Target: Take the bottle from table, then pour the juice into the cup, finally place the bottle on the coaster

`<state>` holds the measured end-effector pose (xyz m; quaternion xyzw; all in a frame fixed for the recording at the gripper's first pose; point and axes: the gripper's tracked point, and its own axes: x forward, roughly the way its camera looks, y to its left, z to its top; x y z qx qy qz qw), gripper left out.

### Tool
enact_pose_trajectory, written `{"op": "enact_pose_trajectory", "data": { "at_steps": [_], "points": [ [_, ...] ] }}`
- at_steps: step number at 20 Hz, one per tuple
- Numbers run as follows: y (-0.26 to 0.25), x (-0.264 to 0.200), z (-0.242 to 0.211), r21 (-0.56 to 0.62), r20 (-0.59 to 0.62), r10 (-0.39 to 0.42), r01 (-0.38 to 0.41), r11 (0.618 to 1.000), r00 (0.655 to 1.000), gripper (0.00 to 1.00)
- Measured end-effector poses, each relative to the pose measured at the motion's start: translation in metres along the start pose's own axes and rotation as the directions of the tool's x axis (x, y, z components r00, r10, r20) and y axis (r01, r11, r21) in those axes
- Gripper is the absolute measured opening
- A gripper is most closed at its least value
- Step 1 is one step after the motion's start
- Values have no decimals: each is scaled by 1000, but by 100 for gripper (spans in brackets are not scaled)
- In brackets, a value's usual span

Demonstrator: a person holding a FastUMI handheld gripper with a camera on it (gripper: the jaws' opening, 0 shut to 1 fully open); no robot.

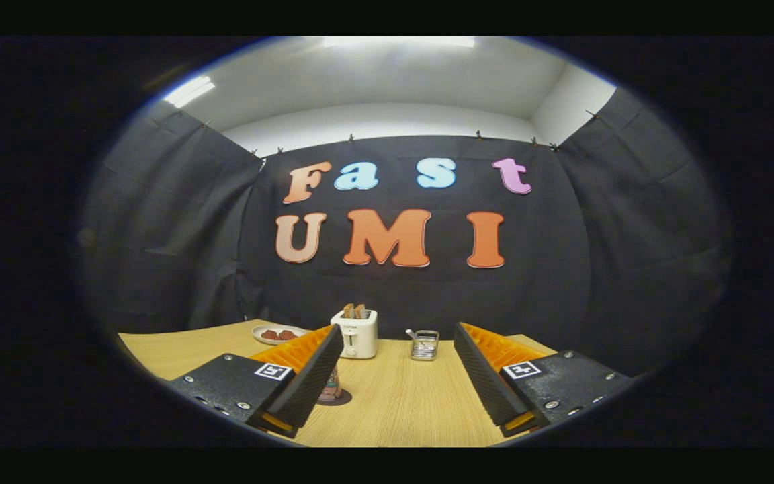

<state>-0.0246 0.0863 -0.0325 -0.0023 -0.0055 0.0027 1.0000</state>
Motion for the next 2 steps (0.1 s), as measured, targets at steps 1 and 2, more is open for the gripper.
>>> {"op": "enact_pose_trajectory", "data": {
  "at_steps": [1, 2],
  "points": [
    [-1, 0, 2, 5, 9, -4, 4, 1000, 1000, 98],
    [-2, 0, 2, 10, 15, -7, 7, 1000, 1000, 98]
  ]
}}
